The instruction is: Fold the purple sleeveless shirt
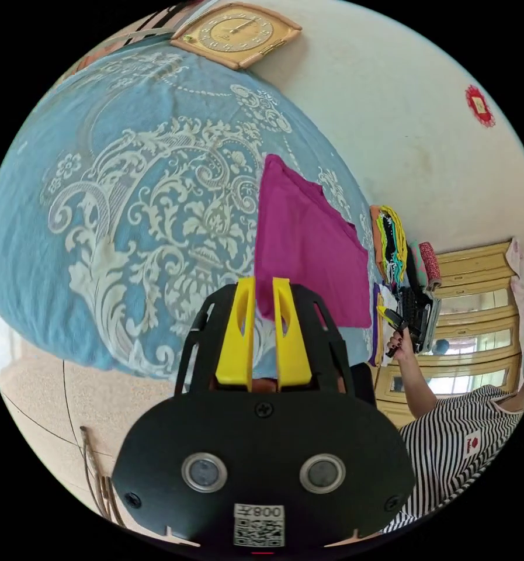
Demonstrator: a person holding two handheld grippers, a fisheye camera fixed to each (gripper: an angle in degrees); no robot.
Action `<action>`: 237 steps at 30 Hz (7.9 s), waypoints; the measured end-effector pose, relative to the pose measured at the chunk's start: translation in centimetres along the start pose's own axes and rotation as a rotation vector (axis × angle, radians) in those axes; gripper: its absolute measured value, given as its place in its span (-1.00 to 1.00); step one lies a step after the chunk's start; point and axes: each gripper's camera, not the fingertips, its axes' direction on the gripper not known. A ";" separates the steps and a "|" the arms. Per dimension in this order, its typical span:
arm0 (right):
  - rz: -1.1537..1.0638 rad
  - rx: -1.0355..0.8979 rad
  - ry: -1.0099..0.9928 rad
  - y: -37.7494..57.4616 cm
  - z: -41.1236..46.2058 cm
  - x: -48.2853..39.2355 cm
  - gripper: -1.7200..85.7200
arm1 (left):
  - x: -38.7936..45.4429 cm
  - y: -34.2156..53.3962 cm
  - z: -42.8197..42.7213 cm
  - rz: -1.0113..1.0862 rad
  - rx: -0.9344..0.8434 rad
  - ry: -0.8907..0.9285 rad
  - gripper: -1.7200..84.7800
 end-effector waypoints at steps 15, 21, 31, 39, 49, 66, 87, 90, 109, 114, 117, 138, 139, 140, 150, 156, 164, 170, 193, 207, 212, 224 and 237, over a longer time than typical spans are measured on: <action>0.108 -0.069 -0.112 8.1 0.9 6.0 -0.86 | 3.2 1.8 3.3 -0.032 -0.060 0.000 -0.91; 0.118 -0.086 -0.154 9.7 0.8 7.5 -0.93 | 4.2 2.8 3.1 -0.055 -0.039 0.034 -0.94; 0.062 -0.100 -0.230 13.9 -2.0 7.3 -0.95 | 7.3 5.4 0.7 -0.035 0.020 0.010 -0.95; 0.120 -0.131 -0.237 15.6 -0.2 9.1 -0.96 | 10.3 7.3 4.0 -0.081 -0.013 -0.028 -0.95; 0.132 -0.112 -0.290 16.7 0.3 9.3 -0.95 | 23.2 8.7 7.1 0.169 0.029 -0.061 -0.90; -0.016 -0.061 -0.419 13.1 0.5 5.0 -0.95 | 61.4 16.5 34.7 1.166 -0.301 -0.323 -0.85; 0.209 0.099 -0.428 -1.9 11.0 12.9 -0.75 | 59.7 13.0 35.1 0.755 -0.272 -0.012 -0.92; 0.211 0.085 -0.406 -4.8 13.3 12.5 -0.74 | 59.8 13.3 35.8 0.769 -0.290 -0.005 -0.92; 0.109 -0.042 -0.268 -17.2 25.3 5.3 -0.89 | 56.2 14.3 37.3 0.783 -0.370 0.060 -0.92; 0.107 -0.030 -0.301 -18.6 26.5 3.5 -0.90 | 54.2 14.0 35.1 0.789 -0.345 0.089 -0.92; 0.107 -0.014 -0.343 -19.4 26.9 2.1 -0.91 | 52.3 13.6 32.5 0.784 -0.303 0.116 -0.92; -0.085 0.013 -0.558 -27.1 40.3 -27.6 -0.91 | 19.4 12.5 6.4 0.222 0.151 0.289 -0.92; -0.090 -0.014 -0.554 -27.7 42.3 -29.4 -0.91 | 18.3 12.6 6.1 0.196 0.158 0.299 -0.92; -0.091 -0.040 -0.544 -28.3 44.4 -31.2 -0.91 | 16.0 12.9 5.5 0.144 0.171 0.325 -0.92; -0.111 -0.204 -0.434 -31.7 58.3 -42.3 -0.90 | 1.6 14.7 2.2 -0.174 0.211 0.445 -0.93; -0.094 -0.278 -0.398 -33.1 64.5 -45.9 -0.89 | -4.0 15.6 0.7 -0.270 0.197 0.468 -0.93; -0.234 -0.247 -0.329 -34.3 64.5 -52.6 -0.87 | -7.6 16.0 -1.2 -0.296 0.210 0.502 -0.93; -0.339 -0.237 -0.286 -33.2 63.9 -55.9 -0.90 | -9.8 16.7 -2.7 -0.312 0.213 0.541 -0.93; -0.537 -0.501 0.024 -14.4 65.9 -54.2 -0.96 | -10.3 14.1 -4.0 -0.163 0.174 0.293 -0.96; -0.465 -0.360 -0.056 -16.4 60.7 -51.6 -0.96 | -4.7 7.6 -1.4 0.025 0.128 0.177 -0.96; -0.424 -0.220 -0.001 -25.1 59.4 -49.9 -0.96 | -3.4 7.8 -1.3 0.060 0.143 0.198 -0.96; -0.237 -0.215 0.006 -32.9 60.6 -43.8 -0.96 | -2.8 7.6 0.7 0.035 0.131 0.138 -0.96; -0.379 -0.156 -0.026 -28.3 58.2 -47.9 -0.96 | -0.1 7.2 1.5 0.087 0.158 0.107 -0.96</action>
